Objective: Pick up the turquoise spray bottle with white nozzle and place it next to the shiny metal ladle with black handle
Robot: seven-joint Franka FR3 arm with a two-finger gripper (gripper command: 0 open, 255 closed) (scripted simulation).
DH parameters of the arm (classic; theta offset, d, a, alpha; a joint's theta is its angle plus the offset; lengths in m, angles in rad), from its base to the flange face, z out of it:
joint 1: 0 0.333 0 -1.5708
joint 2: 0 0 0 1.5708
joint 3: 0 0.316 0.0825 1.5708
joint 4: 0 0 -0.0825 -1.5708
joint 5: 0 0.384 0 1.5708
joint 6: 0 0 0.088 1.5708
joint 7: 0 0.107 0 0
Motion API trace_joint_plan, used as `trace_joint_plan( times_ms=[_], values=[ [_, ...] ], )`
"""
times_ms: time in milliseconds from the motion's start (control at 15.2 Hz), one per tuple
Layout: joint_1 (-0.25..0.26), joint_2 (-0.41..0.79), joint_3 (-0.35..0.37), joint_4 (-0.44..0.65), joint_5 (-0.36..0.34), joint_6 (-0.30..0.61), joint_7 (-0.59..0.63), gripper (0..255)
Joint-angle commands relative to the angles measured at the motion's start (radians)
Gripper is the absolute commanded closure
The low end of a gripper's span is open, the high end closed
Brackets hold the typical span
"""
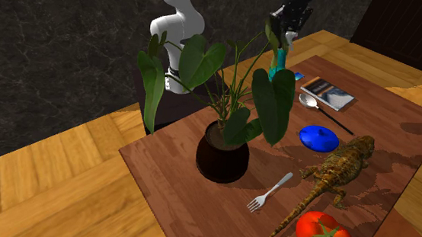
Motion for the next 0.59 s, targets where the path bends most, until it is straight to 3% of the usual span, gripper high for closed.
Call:
trace_joint_plan(
  times_ms=[0,528],
  values=[
    [0.021,-0.008,0.026,0.01,0.004,-0.018,0.049,255],
    [0.099,-0.003,0.13,0.117,0.015,-0.116,0.234,255]
  ],
)
